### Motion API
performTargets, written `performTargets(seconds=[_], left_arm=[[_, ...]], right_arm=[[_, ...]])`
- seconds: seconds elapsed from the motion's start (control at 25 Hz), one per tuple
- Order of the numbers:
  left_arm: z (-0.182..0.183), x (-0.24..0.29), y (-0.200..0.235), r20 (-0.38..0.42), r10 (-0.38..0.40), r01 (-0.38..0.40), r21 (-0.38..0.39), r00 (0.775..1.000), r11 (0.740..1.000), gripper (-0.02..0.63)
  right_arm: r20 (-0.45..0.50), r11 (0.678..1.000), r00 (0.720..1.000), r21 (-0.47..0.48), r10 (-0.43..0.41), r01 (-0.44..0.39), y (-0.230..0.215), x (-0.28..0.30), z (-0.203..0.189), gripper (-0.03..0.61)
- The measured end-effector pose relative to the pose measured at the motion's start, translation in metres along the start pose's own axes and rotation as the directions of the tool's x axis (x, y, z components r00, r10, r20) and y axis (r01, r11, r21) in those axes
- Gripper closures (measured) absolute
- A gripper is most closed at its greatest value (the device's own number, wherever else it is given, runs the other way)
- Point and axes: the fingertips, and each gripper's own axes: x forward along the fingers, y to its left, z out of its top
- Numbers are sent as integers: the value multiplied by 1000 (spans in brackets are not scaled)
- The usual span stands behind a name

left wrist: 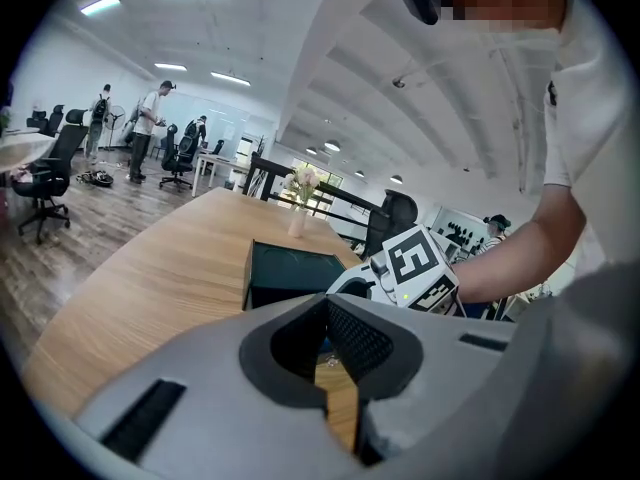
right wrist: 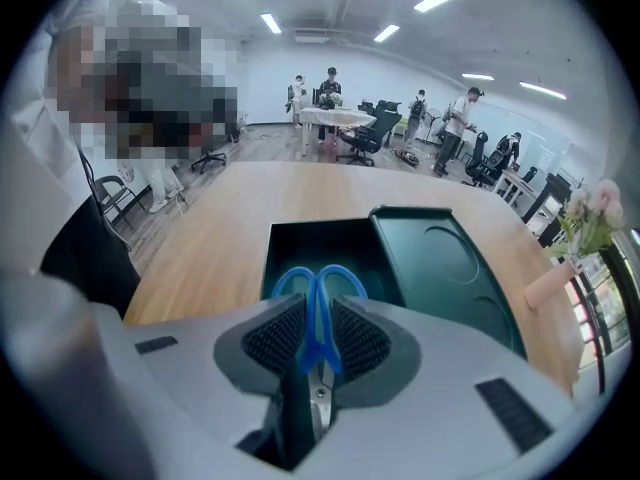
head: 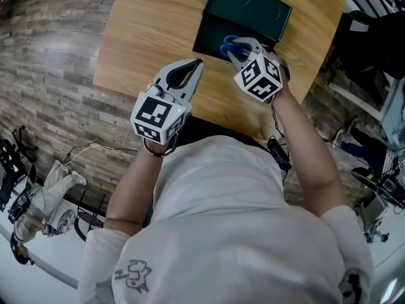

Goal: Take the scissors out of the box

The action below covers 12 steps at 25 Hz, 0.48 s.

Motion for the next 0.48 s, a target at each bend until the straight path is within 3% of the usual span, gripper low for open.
performTargets(seconds=[0.48], left_arm=[[14, -20, -44, 59, 16, -20, 66, 998, 998, 607]], right_arm=[[164, 995, 982, 57, -91, 83, 2, -71, 24, 488]])
